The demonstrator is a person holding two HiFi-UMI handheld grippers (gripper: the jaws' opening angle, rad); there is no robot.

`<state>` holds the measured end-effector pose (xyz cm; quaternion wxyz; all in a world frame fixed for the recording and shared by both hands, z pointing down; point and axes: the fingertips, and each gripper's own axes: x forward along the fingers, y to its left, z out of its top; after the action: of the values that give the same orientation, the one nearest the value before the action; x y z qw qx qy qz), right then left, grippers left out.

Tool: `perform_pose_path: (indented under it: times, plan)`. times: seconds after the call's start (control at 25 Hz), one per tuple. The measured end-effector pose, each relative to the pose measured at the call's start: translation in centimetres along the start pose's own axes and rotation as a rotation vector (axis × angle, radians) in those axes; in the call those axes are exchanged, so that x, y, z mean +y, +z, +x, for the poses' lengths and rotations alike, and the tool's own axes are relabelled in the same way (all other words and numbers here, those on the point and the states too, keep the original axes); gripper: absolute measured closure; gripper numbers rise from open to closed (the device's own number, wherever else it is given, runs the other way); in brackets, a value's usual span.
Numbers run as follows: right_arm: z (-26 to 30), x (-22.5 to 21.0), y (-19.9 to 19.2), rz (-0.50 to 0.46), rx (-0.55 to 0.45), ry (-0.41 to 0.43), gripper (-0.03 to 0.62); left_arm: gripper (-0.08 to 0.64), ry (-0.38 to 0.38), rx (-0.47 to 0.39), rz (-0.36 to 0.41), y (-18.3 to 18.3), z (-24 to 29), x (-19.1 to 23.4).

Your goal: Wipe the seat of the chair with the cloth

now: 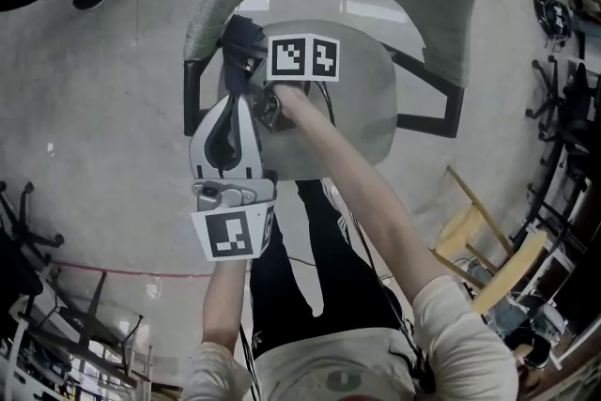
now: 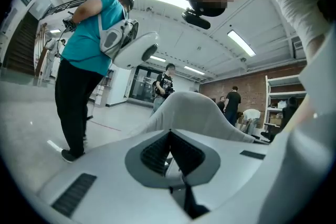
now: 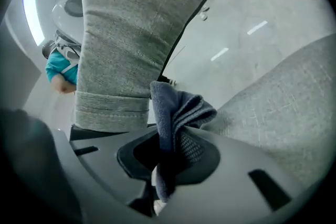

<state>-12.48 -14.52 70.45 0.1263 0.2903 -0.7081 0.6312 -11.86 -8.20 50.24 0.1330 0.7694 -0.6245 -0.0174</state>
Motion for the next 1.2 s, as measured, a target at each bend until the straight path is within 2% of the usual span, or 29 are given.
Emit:
perform_pose_path:
  times: [0.2,0.48,0.8,1.04,1.2]
  plan:
    - [1.6,-1.7,0.3,0.038,0.036,-0.041,0.543,0.545,-0.006,0.024,-0.015,-1.6,-0.1,-0.5]
    - [0.9,-5.4,-0.1,-0.032,0.103,-0.179,0.543,0.546,0.005,0.044,-0.013,-2.6,-0.2,-0.5]
    - [-2.8,-7.6,1.0,-0.102,0.101,-0.224,0.543,0.545,0.009,0.052,0.017,-2.7,0.3,-1.1]
    - [-7.1,-10.9,2.4,-0.179,0.095,-0.323,0.543,0.546,-0.003,0.058,0.023,-3.2,0.8,-2.1]
    - [-11.2,-13.9,3.2,-0.194,0.081,-0.39,0.543,0.546,-0.016,0.067,0.022,-3.5,1.1,-3.2]
